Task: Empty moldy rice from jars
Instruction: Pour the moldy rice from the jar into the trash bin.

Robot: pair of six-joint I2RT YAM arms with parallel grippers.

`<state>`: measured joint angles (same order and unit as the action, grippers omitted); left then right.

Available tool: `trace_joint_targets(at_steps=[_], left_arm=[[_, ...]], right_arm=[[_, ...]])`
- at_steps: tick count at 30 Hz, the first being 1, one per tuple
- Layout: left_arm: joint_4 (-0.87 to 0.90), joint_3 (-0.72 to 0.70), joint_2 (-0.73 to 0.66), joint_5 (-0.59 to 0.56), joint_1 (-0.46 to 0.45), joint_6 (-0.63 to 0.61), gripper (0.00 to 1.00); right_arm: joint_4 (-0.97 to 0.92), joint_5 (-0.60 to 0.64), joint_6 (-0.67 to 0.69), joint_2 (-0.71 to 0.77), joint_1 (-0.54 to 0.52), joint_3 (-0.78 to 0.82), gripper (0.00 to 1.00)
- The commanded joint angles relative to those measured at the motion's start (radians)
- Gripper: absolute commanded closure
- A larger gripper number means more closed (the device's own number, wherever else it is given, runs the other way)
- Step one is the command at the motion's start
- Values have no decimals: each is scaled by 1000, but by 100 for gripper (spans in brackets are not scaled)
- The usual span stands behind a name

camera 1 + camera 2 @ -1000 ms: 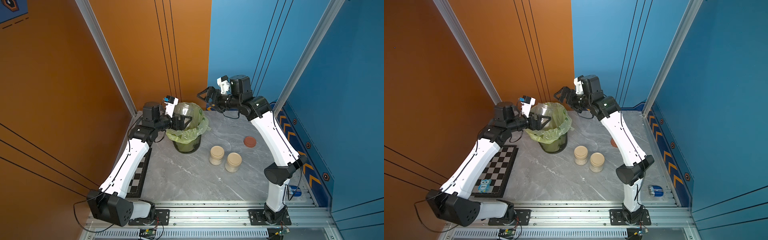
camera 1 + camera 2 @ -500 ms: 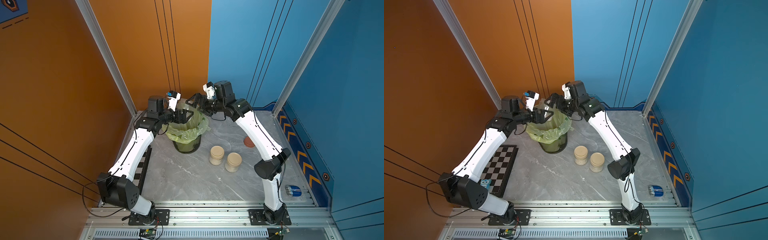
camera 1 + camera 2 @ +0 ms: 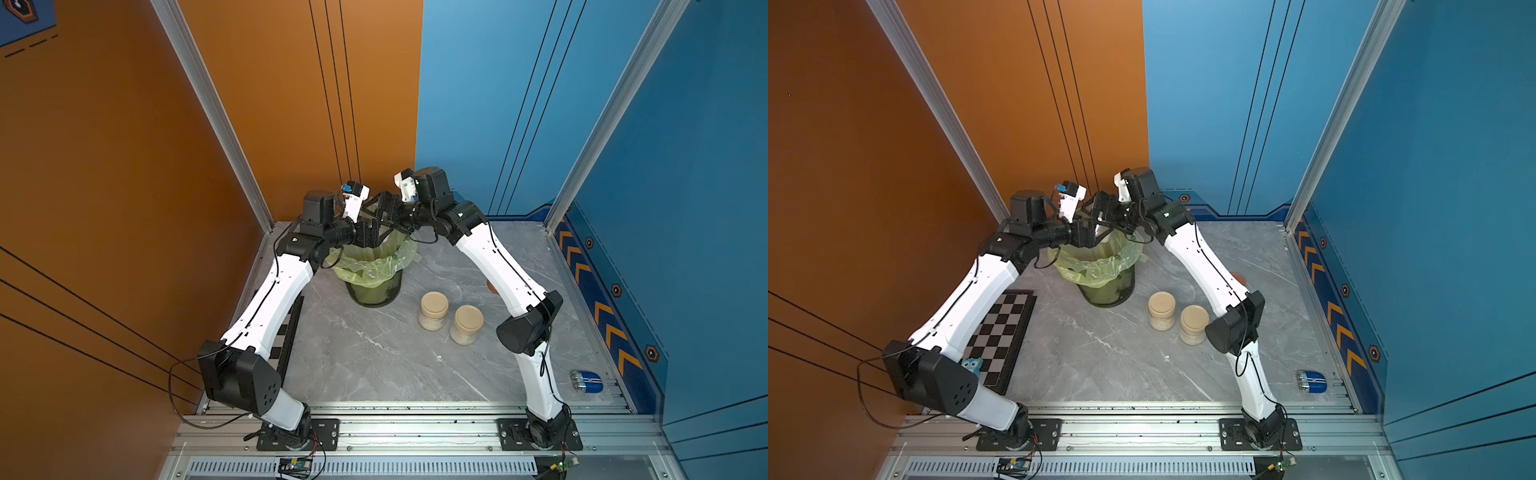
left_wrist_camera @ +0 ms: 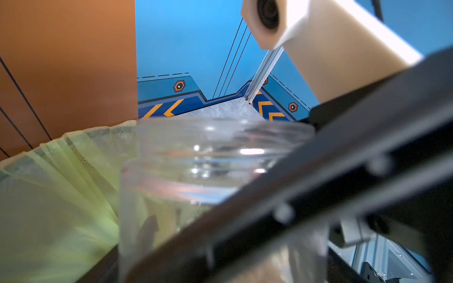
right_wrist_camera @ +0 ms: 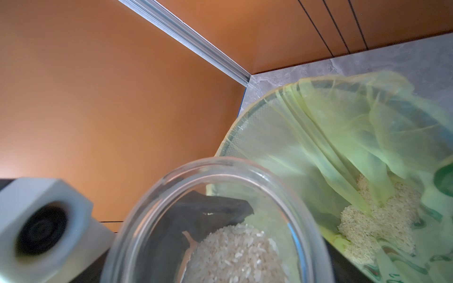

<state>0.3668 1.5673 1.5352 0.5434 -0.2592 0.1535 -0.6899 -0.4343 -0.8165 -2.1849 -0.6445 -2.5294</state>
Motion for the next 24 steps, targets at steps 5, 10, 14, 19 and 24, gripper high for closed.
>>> trace_joint_targets(at_steps=[5, 10, 14, 19, 24], left_arm=[[-78, 71, 0, 6, -26, -31, 100], [-77, 64, -11, -12, -38, -62, 74], [-117, 28, -33, -34, -44, -70, 30], [-302, -98, -86, -74, -45, -35, 2], [-507, -243, -130, -110, -52, 2, 2]], right_arm=[[23, 12, -5, -9, 0, -17, 65], [23, -7, -77, 3, 22, -52, 92], [23, -31, -154, 11, 39, -82, 100], [31, -68, -222, 25, 47, -104, 100], [71, -108, -305, 36, 54, -105, 100]])
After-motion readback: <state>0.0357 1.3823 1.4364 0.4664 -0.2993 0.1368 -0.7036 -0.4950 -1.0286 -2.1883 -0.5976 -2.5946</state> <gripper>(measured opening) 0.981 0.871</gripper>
